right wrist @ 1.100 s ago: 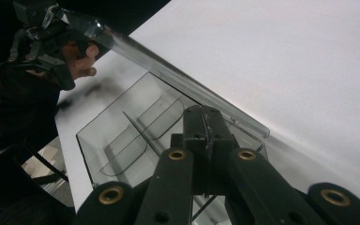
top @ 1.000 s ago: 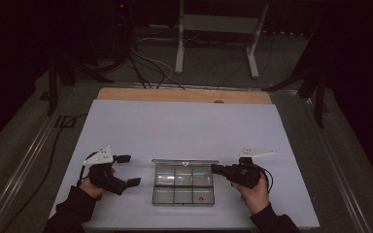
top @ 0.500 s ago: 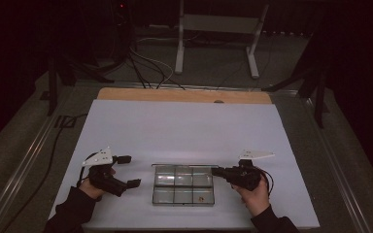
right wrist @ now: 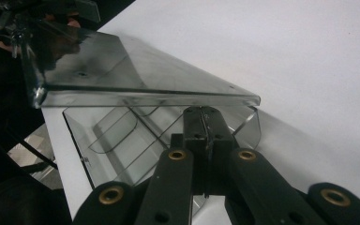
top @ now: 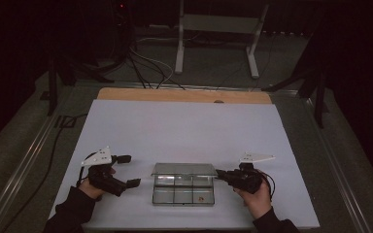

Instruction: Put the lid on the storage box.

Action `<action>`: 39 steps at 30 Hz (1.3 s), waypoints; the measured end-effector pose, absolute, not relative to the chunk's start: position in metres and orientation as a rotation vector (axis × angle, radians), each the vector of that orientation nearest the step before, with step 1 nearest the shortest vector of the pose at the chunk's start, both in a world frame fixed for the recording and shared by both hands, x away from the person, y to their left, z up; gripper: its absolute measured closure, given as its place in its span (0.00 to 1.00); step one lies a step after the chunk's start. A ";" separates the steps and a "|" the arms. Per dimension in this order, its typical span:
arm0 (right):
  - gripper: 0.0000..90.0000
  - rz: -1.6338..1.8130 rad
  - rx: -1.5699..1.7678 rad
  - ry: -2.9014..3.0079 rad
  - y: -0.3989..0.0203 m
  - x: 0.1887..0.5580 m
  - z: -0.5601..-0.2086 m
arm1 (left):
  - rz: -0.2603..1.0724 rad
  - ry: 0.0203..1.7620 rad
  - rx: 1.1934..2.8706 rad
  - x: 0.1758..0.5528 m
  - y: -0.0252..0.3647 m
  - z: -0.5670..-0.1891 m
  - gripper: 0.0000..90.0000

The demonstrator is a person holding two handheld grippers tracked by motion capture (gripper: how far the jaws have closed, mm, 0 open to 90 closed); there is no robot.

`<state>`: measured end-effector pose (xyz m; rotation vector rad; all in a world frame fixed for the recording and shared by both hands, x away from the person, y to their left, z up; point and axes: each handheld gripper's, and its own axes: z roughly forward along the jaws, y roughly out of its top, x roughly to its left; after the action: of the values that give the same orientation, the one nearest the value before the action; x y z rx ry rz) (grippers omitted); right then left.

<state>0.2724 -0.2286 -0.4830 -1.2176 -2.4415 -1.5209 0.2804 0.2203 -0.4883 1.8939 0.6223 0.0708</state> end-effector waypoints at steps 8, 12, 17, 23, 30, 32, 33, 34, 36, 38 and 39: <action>1.00 -1.475 -1.206 -2.534 -0.225 0.268 -0.484 | 0.072 0.616 1.890 0.280 0.220 -0.488 0.02; 1.00 -1.442 -1.194 -2.605 -0.222 0.265 -0.485 | 0.071 0.613 1.893 0.280 0.220 -0.488 0.02; 1.00 -1.415 -1.180 -2.701 -0.219 0.262 -0.483 | 0.061 0.602 1.883 0.279 0.220 -0.487 0.02; 1.00 -1.362 -1.164 -2.802 -0.215 0.260 -0.484 | 0.059 0.596 1.883 0.279 0.220 -0.488 0.02; 1.00 -1.368 -1.157 -2.811 -0.215 0.260 -0.483 | 0.051 0.597 1.885 0.279 0.220 -0.489 0.02; 0.99 -1.376 -1.159 -2.800 -0.216 0.261 -0.483 | 0.054 0.594 1.887 0.279 0.220 -0.489 0.02; 0.98 -1.387 -1.161 -2.785 -0.217 0.261 -0.483 | 0.051 0.593 1.884 0.279 0.220 -0.489 0.02; 0.97 -1.399 -1.168 -2.773 -0.217 0.262 -0.483 | 0.053 0.593 1.884 0.279 0.220 -0.489 0.02; 0.94 -1.418 -1.154 -2.760 -0.219 0.263 -0.481 | 0.054 0.593 1.882 0.279 0.220 -0.489 0.02; 0.89 -1.444 -1.146 -2.731 -0.220 0.263 -0.480 | 0.055 0.595 1.883 0.279 0.220 -0.489 0.02; 0.85 -1.463 -1.133 -2.720 -0.221 0.263 -0.479 | 0.055 0.594 1.884 0.279 0.220 -0.489 0.02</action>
<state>0.2628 -0.2209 -0.4787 -1.1335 -2.7201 -1.4635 0.2794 0.2200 -0.4887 1.8844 0.5937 0.0547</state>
